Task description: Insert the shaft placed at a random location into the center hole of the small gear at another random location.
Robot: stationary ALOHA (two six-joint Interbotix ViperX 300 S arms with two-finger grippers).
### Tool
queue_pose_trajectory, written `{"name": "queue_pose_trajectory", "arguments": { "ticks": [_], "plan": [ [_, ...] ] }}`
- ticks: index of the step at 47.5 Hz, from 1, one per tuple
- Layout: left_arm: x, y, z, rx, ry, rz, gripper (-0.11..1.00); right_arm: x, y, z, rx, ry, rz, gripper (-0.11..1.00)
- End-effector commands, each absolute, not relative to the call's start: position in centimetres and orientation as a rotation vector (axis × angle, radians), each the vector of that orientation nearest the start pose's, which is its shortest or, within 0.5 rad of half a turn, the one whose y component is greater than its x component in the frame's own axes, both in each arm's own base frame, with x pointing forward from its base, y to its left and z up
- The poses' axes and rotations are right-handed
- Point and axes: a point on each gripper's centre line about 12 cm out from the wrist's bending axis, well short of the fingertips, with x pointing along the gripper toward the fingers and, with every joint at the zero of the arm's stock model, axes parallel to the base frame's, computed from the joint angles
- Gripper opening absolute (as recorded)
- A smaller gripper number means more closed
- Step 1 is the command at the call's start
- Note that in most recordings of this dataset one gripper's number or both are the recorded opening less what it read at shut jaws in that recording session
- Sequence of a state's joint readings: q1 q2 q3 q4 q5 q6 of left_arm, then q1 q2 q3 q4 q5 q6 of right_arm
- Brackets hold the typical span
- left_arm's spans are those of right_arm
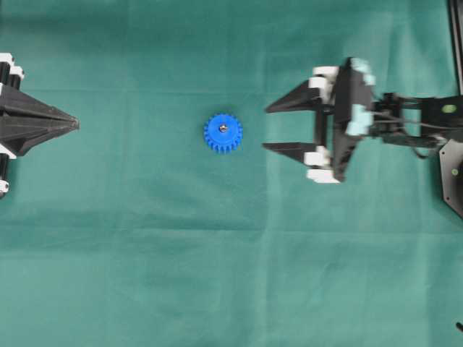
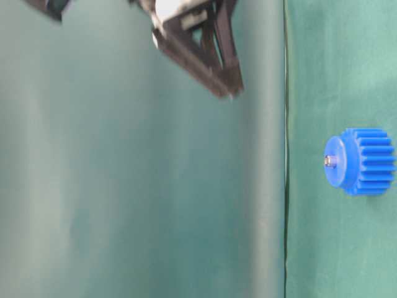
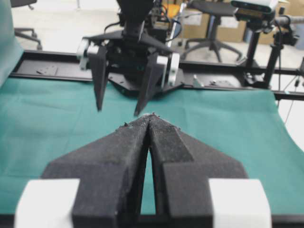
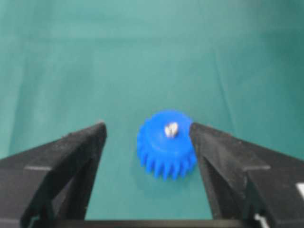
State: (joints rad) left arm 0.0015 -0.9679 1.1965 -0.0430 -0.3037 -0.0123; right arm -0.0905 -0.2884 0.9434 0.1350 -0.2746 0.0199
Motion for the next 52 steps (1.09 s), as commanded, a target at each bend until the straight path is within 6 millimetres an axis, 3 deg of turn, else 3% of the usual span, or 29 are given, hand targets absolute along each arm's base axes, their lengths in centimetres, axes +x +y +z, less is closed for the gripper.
{"name": "queue_pose_trajectory", "arguments": {
  "ticks": [1, 13, 20, 52],
  "plan": [
    [19.8, 0.2, 29.1, -0.054, -0.086, 0.012, 0.0, 29.9, -3.1, 21.8, 0.161, 0.319, -0.149, 0.74],
    [19.8, 0.2, 29.1, -0.054, -0.086, 0.012, 0.0, 25.5, -2.5, 23.1, 0.163, 0.289, -0.133, 0.74],
    [19.8, 0.2, 29.1, -0.054, -0.086, 0.014, 0.0, 24.3, -2.3, 23.6, 0.161, 0.278, -0.127, 0.74],
    [19.8, 0.2, 29.1, -0.054, -0.084, 0.012, 0.0, 24.2, -2.3, 23.6, 0.158, 0.275, -0.126, 0.74]
  ]
}}
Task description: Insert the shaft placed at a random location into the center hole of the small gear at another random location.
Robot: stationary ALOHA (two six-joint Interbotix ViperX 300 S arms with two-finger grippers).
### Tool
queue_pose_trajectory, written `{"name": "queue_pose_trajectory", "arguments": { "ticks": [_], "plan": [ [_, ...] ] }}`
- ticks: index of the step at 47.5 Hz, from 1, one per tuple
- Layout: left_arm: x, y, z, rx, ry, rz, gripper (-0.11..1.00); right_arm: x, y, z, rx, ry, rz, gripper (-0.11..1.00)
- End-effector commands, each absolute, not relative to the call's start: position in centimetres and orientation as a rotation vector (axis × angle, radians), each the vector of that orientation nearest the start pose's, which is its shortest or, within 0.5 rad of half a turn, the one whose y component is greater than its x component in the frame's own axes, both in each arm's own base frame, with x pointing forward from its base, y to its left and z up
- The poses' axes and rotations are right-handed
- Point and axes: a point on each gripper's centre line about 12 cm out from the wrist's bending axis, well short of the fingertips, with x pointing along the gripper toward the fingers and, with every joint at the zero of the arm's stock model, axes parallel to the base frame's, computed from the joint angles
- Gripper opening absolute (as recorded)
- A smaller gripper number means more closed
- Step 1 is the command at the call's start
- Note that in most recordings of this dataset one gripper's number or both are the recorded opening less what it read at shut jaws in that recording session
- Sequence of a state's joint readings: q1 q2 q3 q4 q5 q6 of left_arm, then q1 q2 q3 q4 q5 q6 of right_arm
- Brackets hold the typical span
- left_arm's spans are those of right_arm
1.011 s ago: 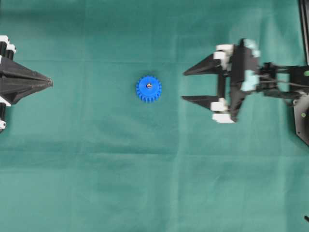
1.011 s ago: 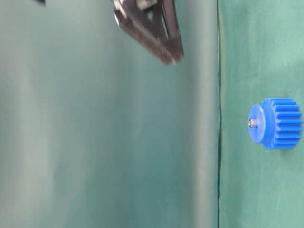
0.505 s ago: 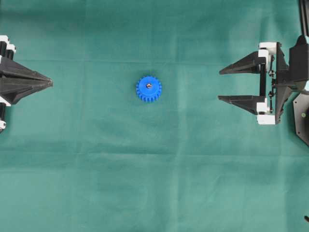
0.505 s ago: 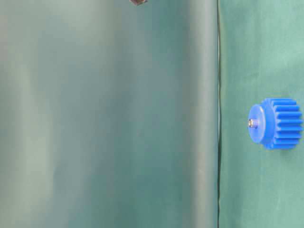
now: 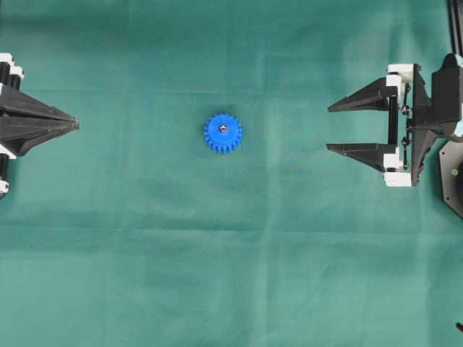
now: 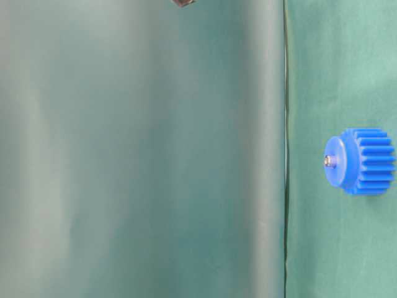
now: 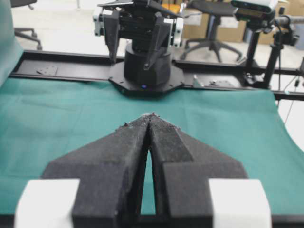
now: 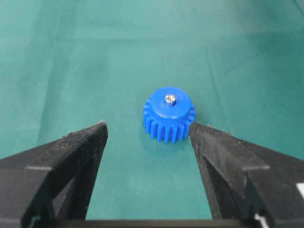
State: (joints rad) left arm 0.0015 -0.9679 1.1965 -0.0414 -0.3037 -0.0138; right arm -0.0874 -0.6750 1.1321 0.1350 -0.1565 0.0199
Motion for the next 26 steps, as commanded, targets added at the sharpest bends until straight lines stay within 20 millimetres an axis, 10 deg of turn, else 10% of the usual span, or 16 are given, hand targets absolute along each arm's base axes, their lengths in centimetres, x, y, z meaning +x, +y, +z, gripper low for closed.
{"name": "queue_pose_trajectory", "arguments": {
  "ticks": [1, 26],
  "plan": [
    [19.77, 0.19, 29.06, -0.055, -0.084, 0.013, 0.0, 24.15, -2.33, 23.53, 0.158, 0.278, -0.128, 0.74],
    [19.77, 0.21, 29.0, -0.054, -0.083, 0.014, 0.0, 24.19, -2.04, 23.63, 0.161, 0.276, -0.116, 0.74]
  ]
}}
